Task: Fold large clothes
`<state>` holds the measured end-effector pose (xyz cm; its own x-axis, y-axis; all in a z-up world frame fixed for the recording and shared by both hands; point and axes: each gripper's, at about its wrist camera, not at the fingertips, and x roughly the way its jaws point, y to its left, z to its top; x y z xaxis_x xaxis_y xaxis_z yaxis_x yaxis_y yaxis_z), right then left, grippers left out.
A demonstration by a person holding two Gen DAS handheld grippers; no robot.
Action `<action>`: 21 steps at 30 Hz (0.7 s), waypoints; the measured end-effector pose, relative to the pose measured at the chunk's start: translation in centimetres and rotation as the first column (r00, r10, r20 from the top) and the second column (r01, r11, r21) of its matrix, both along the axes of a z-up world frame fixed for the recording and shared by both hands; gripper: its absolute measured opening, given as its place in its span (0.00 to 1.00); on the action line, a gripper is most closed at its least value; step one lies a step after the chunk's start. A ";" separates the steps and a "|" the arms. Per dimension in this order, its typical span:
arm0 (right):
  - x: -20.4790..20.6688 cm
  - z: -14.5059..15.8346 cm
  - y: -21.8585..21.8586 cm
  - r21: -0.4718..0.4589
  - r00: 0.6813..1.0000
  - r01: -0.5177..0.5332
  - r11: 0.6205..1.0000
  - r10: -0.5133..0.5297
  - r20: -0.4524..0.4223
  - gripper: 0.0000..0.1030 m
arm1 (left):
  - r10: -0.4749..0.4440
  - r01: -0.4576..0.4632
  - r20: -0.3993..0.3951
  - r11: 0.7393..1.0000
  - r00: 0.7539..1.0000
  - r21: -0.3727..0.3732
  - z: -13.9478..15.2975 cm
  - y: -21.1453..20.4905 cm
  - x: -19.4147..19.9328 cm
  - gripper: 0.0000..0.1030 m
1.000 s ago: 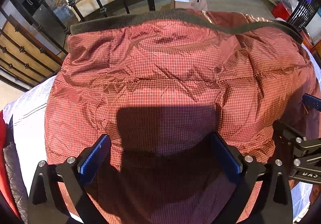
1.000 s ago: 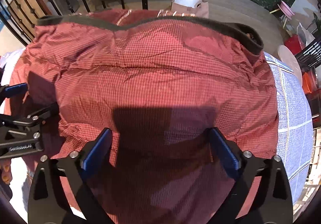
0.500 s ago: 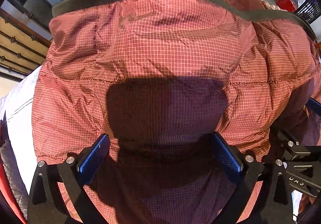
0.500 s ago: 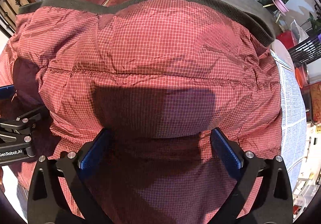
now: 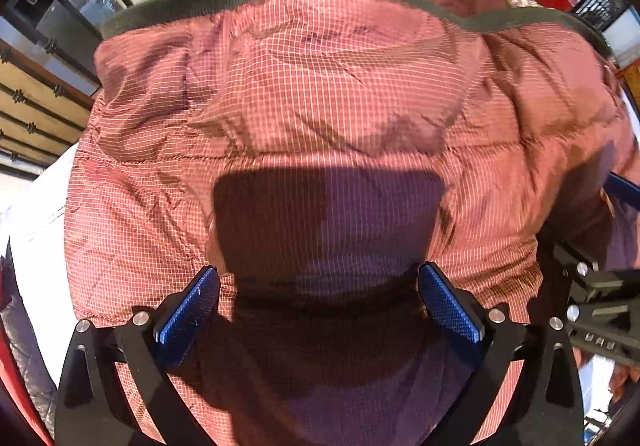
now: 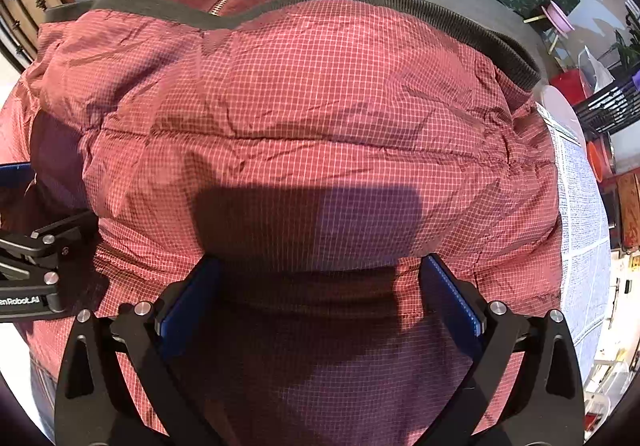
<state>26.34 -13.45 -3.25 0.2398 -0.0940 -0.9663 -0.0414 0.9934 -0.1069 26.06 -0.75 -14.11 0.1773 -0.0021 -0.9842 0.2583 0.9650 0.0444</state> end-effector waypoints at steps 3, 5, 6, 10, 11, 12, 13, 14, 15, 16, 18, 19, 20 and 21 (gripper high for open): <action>-1.0 1.2 -0.6 0.035 1.000 0.008 0.999 -0.008 -0.011 0.96 | 0.003 -0.003 0.030 1.000 1.000 -0.013 1.3 0.8 -1.6 0.94; -2.5 2.8 -1.3 0.083 0.998 0.032 0.996 -0.036 0.053 0.95 | 0.042 -0.041 0.045 0.999 0.998 -0.025 2.3 1.9 -2.7 0.94; -3.2 3.3 -1.5 0.098 0.996 0.034 0.995 -0.041 0.077 0.95 | 0.076 -0.073 0.055 0.996 0.996 -0.049 3.0 2.8 -3.5 0.94; -6.7 4.4 -2.8 0.127 0.991 0.063 0.990 -0.077 0.108 0.95 | 0.207 -0.196 0.102 0.975 0.973 -0.108 4.3 7.1 -7.4 0.94; -7.4 4.5 -3.0 0.135 0.990 0.072 0.988 -0.087 0.108 0.95 | 0.230 -0.219 0.114 0.970 0.967 -0.103 4.4 8.0 -8.4 0.94; -8.4 4.3 -3.4 0.151 0.990 0.089 0.985 -0.104 0.098 0.95 | 0.264 -0.253 0.124 0.963 0.957 -0.099 4.4 9.3 -9.7 0.94; -9.5 4.0 -3.9 0.161 0.990 0.103 0.982 -0.117 0.082 0.95 | 0.294 -0.284 0.121 0.954 0.948 -0.096 4.1 10.5 -10.9 0.94; -10.4 3.8 -4.2 0.165 0.990 0.108 0.980 -0.121 0.074 0.95 | 0.330 -0.321 0.102 0.942 0.939 -0.095 3.6 11.7 -11.9 0.94; -11.2 3.9 -4.3 0.159 0.990 0.107 0.982 -0.120 0.075 0.95 | 0.357 -0.347 0.084 0.931 0.930 -0.112 3.4 12.8 -12.5 0.95; -12.1 3.9 -4.4 0.141 0.990 0.104 0.985 -0.116 0.082 0.95 | 0.394 -0.382 0.059 0.911 0.917 -0.156 3.1 14.1 -13.4 0.94; -13.6 4.2 -4.7 0.126 0.988 0.110 0.986 -0.122 0.092 0.95 | 0.454 -0.445 0.037 0.885 0.890 -0.137 2.8 15.7 -14.5 0.94; -14.3 4.4 -5.1 0.138 0.986 0.129 0.982 -0.143 0.091 0.95 | 0.469 -0.460 0.036 0.877 0.883 -0.142 2.9 16.5 -15.0 0.94; -14.8 4.7 -5.8 0.164 0.981 0.156 0.974 -0.172 0.091 0.95 | 0.475 -0.464 0.038 0.871 0.879 -0.161 3.0 17.2 -15.2 0.94; -15.2 5.1 -6.3 0.186 0.976 0.177 0.967 -0.196 0.091 0.95 | 0.482 -0.466 0.045 0.864 0.875 -0.194 3.5 18.0 -15.3 0.94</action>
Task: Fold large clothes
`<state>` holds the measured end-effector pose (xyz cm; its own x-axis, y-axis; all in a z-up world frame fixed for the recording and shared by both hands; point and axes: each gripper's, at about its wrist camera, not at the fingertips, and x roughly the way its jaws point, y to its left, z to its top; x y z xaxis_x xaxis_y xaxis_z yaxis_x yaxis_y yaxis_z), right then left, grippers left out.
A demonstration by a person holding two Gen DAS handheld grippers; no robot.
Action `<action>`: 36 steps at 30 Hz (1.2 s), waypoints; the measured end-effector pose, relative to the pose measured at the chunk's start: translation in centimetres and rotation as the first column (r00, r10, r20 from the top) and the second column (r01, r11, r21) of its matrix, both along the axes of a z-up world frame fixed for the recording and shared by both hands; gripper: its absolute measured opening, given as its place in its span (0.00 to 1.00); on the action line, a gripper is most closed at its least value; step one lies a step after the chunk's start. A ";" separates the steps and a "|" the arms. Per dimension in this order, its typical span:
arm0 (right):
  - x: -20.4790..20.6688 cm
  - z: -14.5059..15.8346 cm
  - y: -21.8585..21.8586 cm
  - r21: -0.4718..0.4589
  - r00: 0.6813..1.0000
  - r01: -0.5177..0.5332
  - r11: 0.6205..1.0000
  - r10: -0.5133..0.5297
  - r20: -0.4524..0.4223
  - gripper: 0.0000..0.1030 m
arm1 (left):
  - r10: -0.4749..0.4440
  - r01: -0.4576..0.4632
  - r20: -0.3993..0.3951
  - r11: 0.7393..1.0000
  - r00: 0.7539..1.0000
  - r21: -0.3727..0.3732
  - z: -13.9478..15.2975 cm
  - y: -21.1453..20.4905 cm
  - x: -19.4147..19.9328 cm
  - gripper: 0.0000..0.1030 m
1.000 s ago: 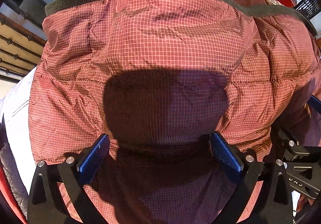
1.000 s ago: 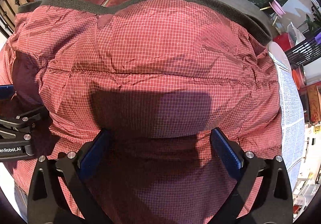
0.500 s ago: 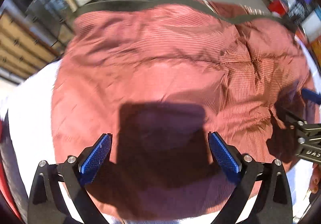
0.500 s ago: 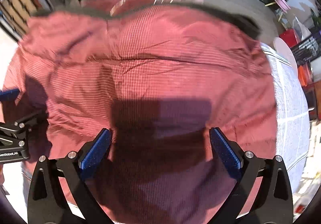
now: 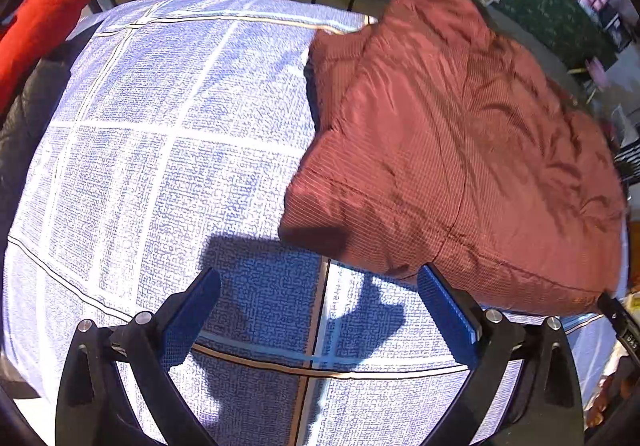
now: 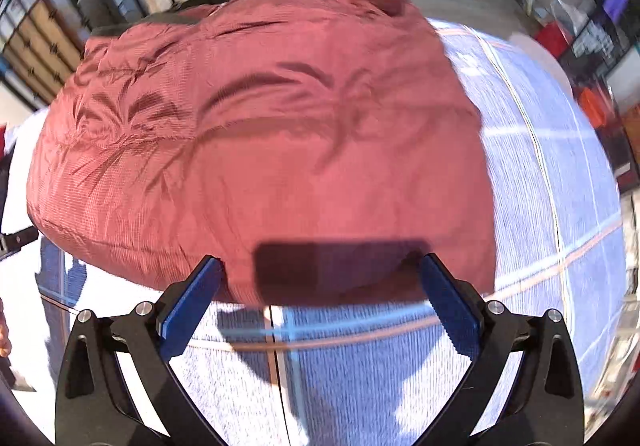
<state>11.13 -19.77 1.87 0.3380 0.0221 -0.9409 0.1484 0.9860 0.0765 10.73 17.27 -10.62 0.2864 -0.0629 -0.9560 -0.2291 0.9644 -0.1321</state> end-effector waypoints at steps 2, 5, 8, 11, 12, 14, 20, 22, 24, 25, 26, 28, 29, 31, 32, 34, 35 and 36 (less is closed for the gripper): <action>-0.2 0.7 -1.9 0.050 0.998 0.063 0.997 -0.063 0.016 0.95 | -0.001 0.002 0.032 0.999 0.999 -0.035 0.7 0.8 0.2 0.94; 0.5 1.4 -5.0 0.112 0.992 0.123 0.986 -0.126 0.025 0.95 | -0.010 0.018 0.063 0.992 0.998 -0.125 1.6 2.1 2.0 0.94; 1.4 1.5 -7.3 0.159 0.986 0.160 0.974 -0.166 0.025 0.95 | 0.009 0.006 0.069 0.977 0.998 -0.211 2.5 2.4 6.1 0.94; 2.0 1.6 -8.9 0.197 0.977 0.202 0.959 -0.211 0.026 0.95 | 0.020 -0.002 0.058 0.954 0.998 -0.300 1.8 2.7 8.8 0.94; 1.9 1.5 -9.4 0.206 0.974 0.217 0.954 -0.226 0.024 0.95 | 0.007 0.005 0.037 0.948 0.999 -0.318 1.2 2.9 10.1 0.94; 1.3 1.1 -10.2 0.220 0.965 0.253 0.942 -0.261 0.009 0.95 | -0.028 0.033 0.021 0.951 0.999 -0.306 -0.3 2.7 11.5 0.94; 0.3 0.4 -10.9 0.218 0.960 0.279 0.935 -0.280 -0.028 0.95 | -0.190 0.172 -0.040 0.948 0.981 -0.267 -4.1 0.6 14.5 0.95; 0.3 0.3 -10.9 0.208 0.961 0.274 0.939 -0.273 -0.033 0.95 | -0.184 0.163 -0.039 0.938 0.982 -0.307 -4.9 0.5 15.4 0.95; 0.3 0.3 -11.0 0.204 0.962 0.272 0.941 -0.270 -0.037 0.95 | -0.175 0.154 -0.039 0.936 0.984 -0.317 -5.3 0.3 16.5 0.95; 0.4 0.3 -11.0 0.203 0.962 0.272 0.941 -0.270 -0.038 0.95 | -0.171 0.149 -0.043 0.936 0.984 -0.320 -5.5 0.1 17.0 0.95; 0.5 0.2 -11.1 0.202 0.962 0.274 0.940 -0.271 -0.040 0.95 | -0.169 0.145 -0.047 0.935 0.985 -0.324 -5.6 0.0 17.4 0.95; 0.6 -0.1 -11.1 0.205 0.960 0.279 0.938 -0.275 -0.047 0.95 | -0.164 0.133 -0.068 0.935 0.984 -0.329 -6.0 -0.9 18.4 0.95; 0.8 -0.3 -11.1 0.210 0.959 0.283 0.936 -0.279 -0.052 0.95 | -0.161 0.127 -0.086 0.942 0.983 -0.310 -6.2 -1.5 18.8 0.95; 0.9 -0.5 -11.1 0.223 0.956 0.294 0.929 -0.288 -0.059 0.95 | -0.164 0.127 -0.118 0.954 0.979 -0.273 -6.6 -2.4 19.2 0.95; 1.0 -0.6 -11.3 0.236 0.953 0.302 0.923 -0.296 -0.061 0.95 | -0.167 0.129 -0.127 0.956 0.978 -0.262 -6.6 -2.7 19.4 0.95; 1.1 -0.6 -11.6 0.262 0.948 0.316 0.912 -0.311 -0.061 0.95 | -0.167 0.122 -0.146 0.954 0.975 -0.275 -6.9 -2.8 19.6 0.95; 1.2 -0.6 -11.9 0.275 0.946 0.322 0.906 -0.318 -0.061 0.95 | -0.159 0.104 -0.167 0.949 0.973 -0.298 -7.3 -2.6 19.7 0.95; 1.3 -0.7 -12.5 0.288 0.943 0.332 0.898 -0.328 -0.061 0.95 | -0.151 0.087 -0.186 0.945 0.971 -0.316 -7.8 -2.8 20.0 0.95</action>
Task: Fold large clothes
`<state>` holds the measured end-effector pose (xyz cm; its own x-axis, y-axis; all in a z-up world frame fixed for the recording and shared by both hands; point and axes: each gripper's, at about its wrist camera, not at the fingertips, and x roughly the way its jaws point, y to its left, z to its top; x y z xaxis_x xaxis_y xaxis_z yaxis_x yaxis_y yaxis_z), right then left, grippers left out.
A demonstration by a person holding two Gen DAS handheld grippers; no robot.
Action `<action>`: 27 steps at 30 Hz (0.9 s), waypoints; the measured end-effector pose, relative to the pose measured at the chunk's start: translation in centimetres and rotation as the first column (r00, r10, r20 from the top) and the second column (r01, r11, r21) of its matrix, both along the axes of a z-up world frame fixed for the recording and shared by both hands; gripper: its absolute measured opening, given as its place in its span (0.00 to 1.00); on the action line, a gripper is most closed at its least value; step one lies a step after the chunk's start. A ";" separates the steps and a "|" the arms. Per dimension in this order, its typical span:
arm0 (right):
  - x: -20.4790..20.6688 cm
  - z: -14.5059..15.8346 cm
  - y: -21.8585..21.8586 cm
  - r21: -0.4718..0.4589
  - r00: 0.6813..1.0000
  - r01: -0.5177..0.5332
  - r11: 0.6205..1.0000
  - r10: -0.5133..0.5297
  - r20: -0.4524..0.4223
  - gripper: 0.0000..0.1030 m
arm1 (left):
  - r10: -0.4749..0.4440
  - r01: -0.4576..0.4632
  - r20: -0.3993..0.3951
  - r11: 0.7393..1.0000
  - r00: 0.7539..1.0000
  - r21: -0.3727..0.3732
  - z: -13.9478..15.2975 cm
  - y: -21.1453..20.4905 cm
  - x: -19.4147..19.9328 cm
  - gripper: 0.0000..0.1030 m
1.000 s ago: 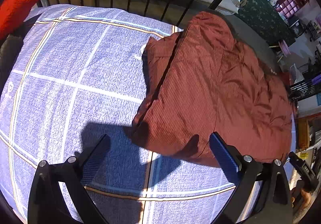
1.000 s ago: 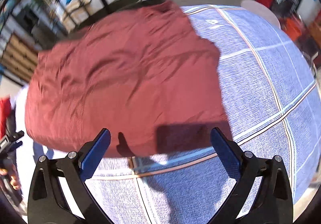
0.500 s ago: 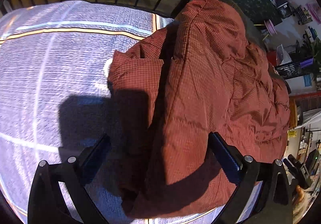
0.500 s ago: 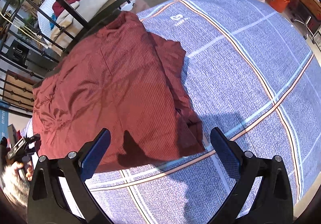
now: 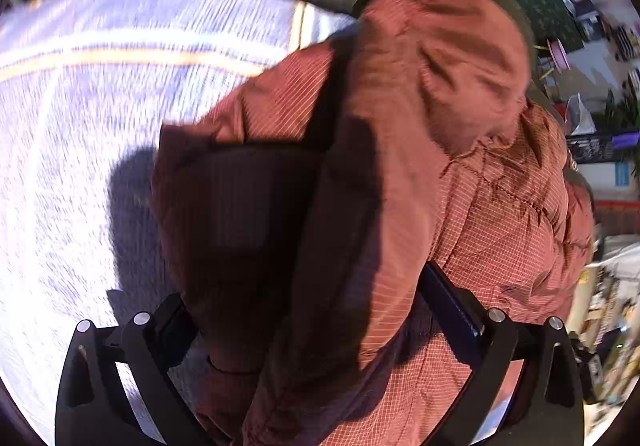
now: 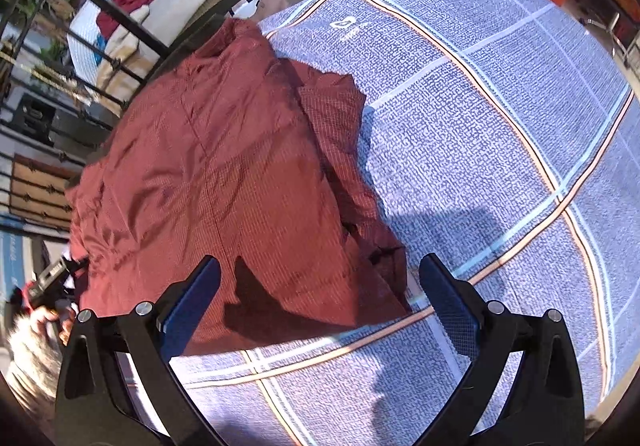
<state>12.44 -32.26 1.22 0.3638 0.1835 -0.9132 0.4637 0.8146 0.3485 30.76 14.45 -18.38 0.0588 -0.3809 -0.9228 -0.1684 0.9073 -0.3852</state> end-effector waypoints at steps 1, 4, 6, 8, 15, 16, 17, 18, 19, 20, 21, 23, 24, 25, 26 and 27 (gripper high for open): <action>0.1 -0.1 -0.5 0.008 1.000 0.011 1.000 -0.011 0.001 0.95 | 0.001 -0.001 -0.010 1.000 1.000 -0.006 -0.2 -0.1 0.1 0.95; 0.5 -0.8 -2.4 0.070 0.999 0.045 0.997 -0.046 0.003 0.95 | -0.031 0.031 -0.018 0.999 0.999 0.027 -0.2 -0.9 0.4 0.95; 1.1 -1.7 -3.6 0.131 0.999 0.048 0.990 -0.050 0.008 0.95 | -0.051 0.052 -0.011 0.997 0.999 0.060 -0.1 -1.5 0.8 0.95; 2.1 -2.7 -4.5 0.180 0.999 0.039 0.983 -0.042 0.014 0.95 | -0.053 0.054 -0.012 0.996 0.999 0.064 -0.1 -1.9 1.1 0.95; 5.3 -5.7 -6.1 0.345 0.997 -0.010 0.939 -0.019 0.078 0.95 | -0.039 0.040 -0.009 0.999 0.999 0.037 -0.6 -2.4 1.5 0.95; 5.8 -6.2 -6.0 0.358 0.997 -0.023 0.933 -0.006 0.079 0.95 | -0.040 0.040 -0.011 0.999 0.999 0.037 -0.6 -2.3 1.4 0.95; 6.4 -6.6 -5.9 0.365 0.997 -0.035 0.930 0.008 0.075 0.95 | -0.041 0.041 -0.013 0.998 0.999 0.037 -0.7 -2.2 1.1 0.95; 6.7 -6.9 -5.8 0.368 0.997 -0.041 0.929 0.016 0.072 0.95 | -0.043 0.044 -0.017 0.998 0.999 0.038 -0.6 -2.2 1.2 0.95; 7.2 -7.2 -5.7 0.373 0.997 -0.047 0.927 0.021 0.073 0.95 | -0.047 0.047 -0.018 0.998 0.999 0.040 -0.5 -2.0 0.9 0.95; 7.7 -7.5 -5.6 0.379 0.997 -0.052 0.924 0.024 0.079 0.95 | -0.053 0.054 -0.019 0.998 0.998 0.045 -0.2 -2.0 0.6 0.95; 8.0 -7.8 -5.6 0.386 0.996 -0.057 0.921 0.026 0.084 0.95 | -0.059 0.060 -0.018 0.997 0.998 0.049 -0.2 -1.9 0.8 0.95; 8.7 -8.0 -5.5 0.385 0.996 -0.060 0.921 0.032 0.081 0.95 | -0.066 0.066 -0.017 0.996 0.998 0.053 -0.2 -2.4 1.6 0.95; 9.4 -8.1 -5.2 0.382 0.996 -0.063 0.922 0.035 0.079 0.95 | -0.066 0.067 -0.017 0.996 0.998 0.053 -0.1 -2.5 1.9 0.95; 9.9 -8.1 -5.1 0.377 0.996 -0.065 0.924 0.038 0.080 0.95 | -0.065 0.066 -0.016 0.996 0.998 0.052 -0.2 -2.6 2.0 0.95; 10.5 -8.1 -4.8 0.368 0.996 -0.067 0.927 0.042 0.073 0.95 | -0.064 0.064 -0.015 0.997 0.998 0.052 -0.2 -2.7 2.1 0.95; 10.9 -8.1 -4.5 0.359 0.997 -0.065 0.931 0.044 0.067 0.95 | -0.062 0.063 -0.013 0.997 0.998 0.052 -0.2 -2.7 2.1 0.95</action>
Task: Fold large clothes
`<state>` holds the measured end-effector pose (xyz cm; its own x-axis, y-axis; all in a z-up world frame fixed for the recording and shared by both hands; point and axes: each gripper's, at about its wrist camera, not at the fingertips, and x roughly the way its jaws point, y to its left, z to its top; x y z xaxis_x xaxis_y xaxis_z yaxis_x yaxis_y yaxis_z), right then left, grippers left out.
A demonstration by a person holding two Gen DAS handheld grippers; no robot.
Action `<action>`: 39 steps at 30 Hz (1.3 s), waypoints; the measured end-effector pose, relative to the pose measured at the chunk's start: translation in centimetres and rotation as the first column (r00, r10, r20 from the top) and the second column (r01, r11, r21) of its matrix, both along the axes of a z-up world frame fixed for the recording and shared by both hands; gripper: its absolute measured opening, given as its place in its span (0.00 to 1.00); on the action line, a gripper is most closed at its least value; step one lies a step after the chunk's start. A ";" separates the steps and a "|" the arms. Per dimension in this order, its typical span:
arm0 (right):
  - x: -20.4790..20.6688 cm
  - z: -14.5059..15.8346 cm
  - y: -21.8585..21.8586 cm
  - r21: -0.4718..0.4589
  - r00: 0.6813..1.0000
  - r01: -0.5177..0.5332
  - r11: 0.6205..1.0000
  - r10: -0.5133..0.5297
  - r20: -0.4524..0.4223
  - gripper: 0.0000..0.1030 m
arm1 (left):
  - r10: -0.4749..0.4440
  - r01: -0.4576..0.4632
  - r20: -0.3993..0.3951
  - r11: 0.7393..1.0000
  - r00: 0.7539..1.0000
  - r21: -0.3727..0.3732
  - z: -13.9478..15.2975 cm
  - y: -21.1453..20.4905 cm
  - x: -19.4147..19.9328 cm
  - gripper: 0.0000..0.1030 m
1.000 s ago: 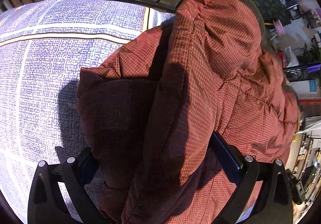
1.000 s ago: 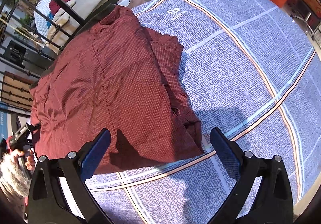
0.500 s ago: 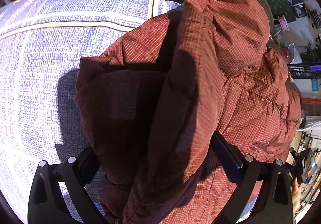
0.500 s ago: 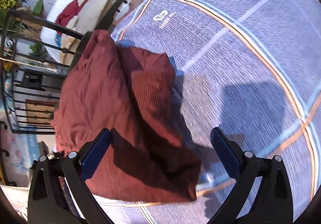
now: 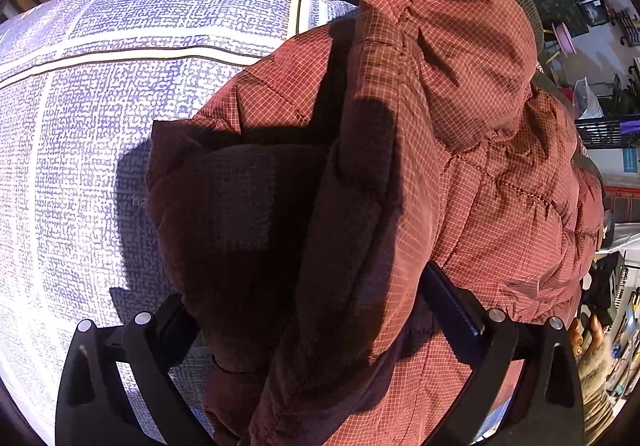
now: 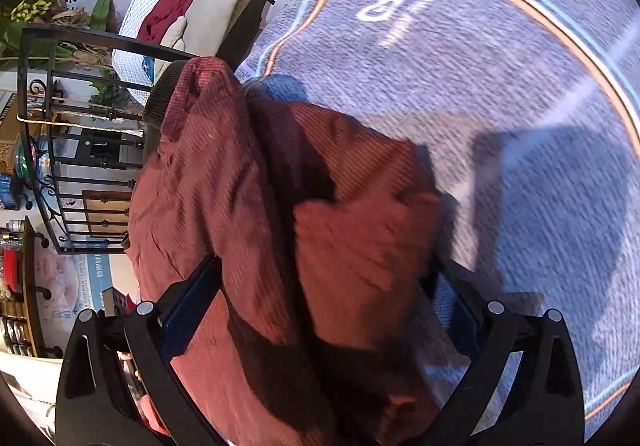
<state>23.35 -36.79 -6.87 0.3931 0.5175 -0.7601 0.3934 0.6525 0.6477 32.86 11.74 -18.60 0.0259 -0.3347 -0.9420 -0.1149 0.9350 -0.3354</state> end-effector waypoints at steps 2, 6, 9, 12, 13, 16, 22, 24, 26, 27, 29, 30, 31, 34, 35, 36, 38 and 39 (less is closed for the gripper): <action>0.8 -0.1 0.5 -0.025 1.000 -0.001 1.000 0.001 -0.021 0.95 | 0.002 -0.002 0.005 1.000 1.000 0.001 -0.2 0.2 -0.1 0.95; 1.4 0.2 1.4 -0.075 0.999 -0.019 0.997 0.016 -0.041 0.95 | 0.004 -0.004 0.011 1.000 1.000 0.002 0.1 1.0 -1.9 0.95; 1.5 0.6 2.3 -0.147 0.998 -0.036 0.988 0.029 -0.049 0.88 | 0.005 -0.006 0.018 1.000 1.000 0.013 0.3 0.7 -2.2 0.95; 1.4 1.2 3.2 -0.195 0.999 -0.040 0.980 0.034 -0.032 0.74 | -0.003 0.002 0.031 0.999 1.000 0.036 0.9 0.4 -2.7 0.91; 1.4 1.4 3.5 -0.198 0.999 -0.038 0.980 0.033 -0.026 0.66 | -0.005 0.004 0.034 0.999 0.999 0.039 1.1 0.3 -2.8 0.87; 0.9 2.1 4.2 -0.231 0.999 -0.045 0.972 0.043 -0.014 0.49 | -0.034 0.030 0.055 0.998 0.998 0.062 2.2 -0.6 -3.1 0.74; 0.4 4.9 6.8 -0.353 0.996 -0.078 0.932 0.085 0.006 0.28 | -0.124 0.097 0.140 0.977 0.982 0.188 5.0 -3.0 -4.5 0.45; 0.0 6.0 7.6 -0.383 0.994 -0.092 0.919 0.104 0.013 0.26 | -0.175 0.130 0.179 0.962 0.968 0.240 6.1 -4.0 -5.4 0.37; -0.5 7.6 8.4 -0.410 0.991 -0.106 0.906 0.131 0.034 0.24 | -0.225 0.161 0.210 0.946 0.951 0.282 7.2 -4.9 -6.3 0.31; -0.8 8.1 8.5 -0.417 0.989 -0.111 0.902 0.142 0.044 0.23 | -0.241 0.170 0.224 0.940 0.944 0.295 7.7 -5.0 -6.8 0.27; -1.8 9.4 8.8 -0.427 0.985 -0.118 0.896 0.162 0.068 0.22 | -0.251 0.174 0.246 0.939 0.936 0.297 8.7 -4.8 -7.8 0.24; -2.5 10.3 9.0 -0.429 0.982 -0.120 0.895 0.172 0.084 0.21 | -0.248 0.171 0.260 0.943 0.933 0.287 9.5 -4.9 -8.2 0.23; -3.2 11.1 9.2 -0.437 0.978 -0.123 0.891 0.183 0.099 0.21 | -0.245 0.168 0.270 0.946 0.931 0.278 9.9 -5.1 -8.6 0.22; -5.4 13.0 10.0 -0.476 0.968 -0.139 0.869 0.220 0.119 0.20 | -0.262 0.183 0.305 0.947 0.916 0.264 11.7 -5.8 -9.8 0.20; -6.0 13.8 10.3 -0.486 0.967 -0.137 0.863 0.224 0.125 0.20 | -0.281 0.199 0.317 0.943 0.906 0.267 12.4 -6.4 -10.4 0.20; -7.1 14.2 10.0 -0.491 0.966 -0.133 0.861 0.224 0.131 0.20 | -0.297 0.213 0.325 0.939 0.898 0.271 12.5 -7.1 -10.7 0.19; -8.5 15.1 9.8 -0.485 0.969 -0.111 0.867 0.203 0.142 0.20 | -0.333 0.245 0.343 0.930 0.878 0.275 13.6 -8.4 -11.4 0.19; -9.4 15.7 9.6 -0.471 0.972 -0.089 0.878 0.180 0.152 0.20 | -0.355 0.266 0.357 0.924 0.864 0.275 14.4 -9.3 -11.9 0.19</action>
<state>13.92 -27.23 8.87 0.5018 0.1879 -0.8443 0.1826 0.9311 0.3158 20.92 2.49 -4.23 0.3356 -0.1841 -0.9239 0.2929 0.9525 -0.0835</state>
